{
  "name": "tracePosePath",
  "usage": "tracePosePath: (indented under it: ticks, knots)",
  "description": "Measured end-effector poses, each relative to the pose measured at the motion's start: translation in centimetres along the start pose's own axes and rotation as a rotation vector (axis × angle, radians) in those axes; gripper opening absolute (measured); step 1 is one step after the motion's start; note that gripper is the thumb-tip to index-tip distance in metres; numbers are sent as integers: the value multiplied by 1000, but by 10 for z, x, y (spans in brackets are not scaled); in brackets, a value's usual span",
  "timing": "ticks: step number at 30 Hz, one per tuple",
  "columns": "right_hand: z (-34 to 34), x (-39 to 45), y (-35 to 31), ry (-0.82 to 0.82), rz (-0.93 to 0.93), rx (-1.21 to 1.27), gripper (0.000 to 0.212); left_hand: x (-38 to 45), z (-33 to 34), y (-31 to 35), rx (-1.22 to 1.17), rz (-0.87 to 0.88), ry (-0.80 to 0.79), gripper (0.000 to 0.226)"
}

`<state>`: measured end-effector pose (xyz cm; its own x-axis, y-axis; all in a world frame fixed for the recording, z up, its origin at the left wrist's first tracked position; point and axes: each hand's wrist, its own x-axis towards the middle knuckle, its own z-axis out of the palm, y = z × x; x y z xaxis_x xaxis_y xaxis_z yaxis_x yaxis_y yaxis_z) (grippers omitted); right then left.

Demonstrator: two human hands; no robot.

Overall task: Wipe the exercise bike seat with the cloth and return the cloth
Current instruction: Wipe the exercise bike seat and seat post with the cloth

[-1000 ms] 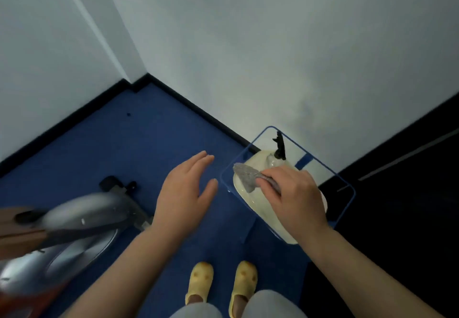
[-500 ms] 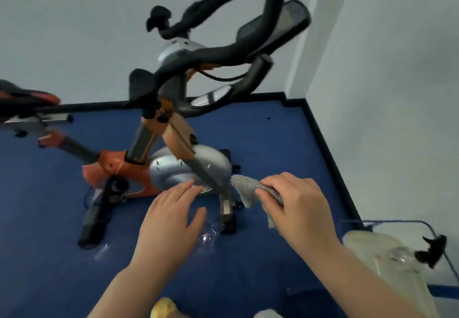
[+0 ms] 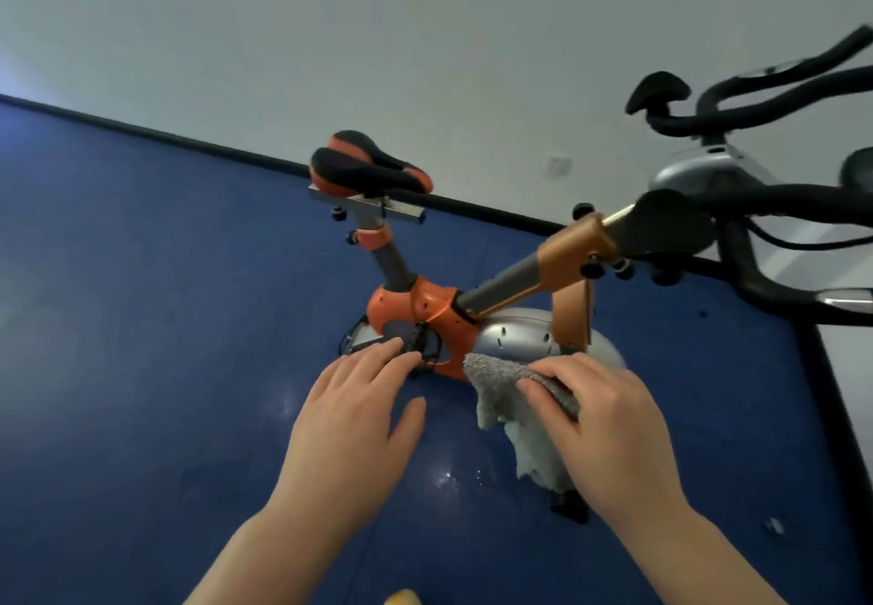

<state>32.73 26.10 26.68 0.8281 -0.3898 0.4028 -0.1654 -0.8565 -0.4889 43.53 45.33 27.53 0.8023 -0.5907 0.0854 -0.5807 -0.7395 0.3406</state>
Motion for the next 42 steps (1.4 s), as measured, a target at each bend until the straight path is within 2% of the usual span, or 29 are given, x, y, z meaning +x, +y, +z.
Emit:
tracePosePath:
  ticks: [5,10,14,19,24,29,34,40,42]
  knots:
    - [40,34,-47,-65,-11,73,8,7,-24,-61,-4,-63,-12,45]
    - [63,69,-66,-90,-12,35,7,24,-33,-90,-38,-110,-7,41]
    - [81,104,-66,-117,-7,39,9,48,-31,-104,-57,-134,3,42]
    - [111,151,-54,-187,-44,73,22,93,-30,-120,-81,-186,47,45]
    - [128,204,-42,-193,-56,105,10,143,-34,-132,-80,-227,80,45]
    - [150,254,-26,-212,-50,88,15,190,-31,-139,-137,-268,108,45]
    - [172,286,-30,-221,-27,100,8,223,-28,-165,-155,-304,75,44]
    - [217,328,-42,-223,66,105,9,288,-33,-211,-153,-222,24,55]
    - [233,341,-50,-236,119,123,6,307,-38,-230,-153,-195,2,49]
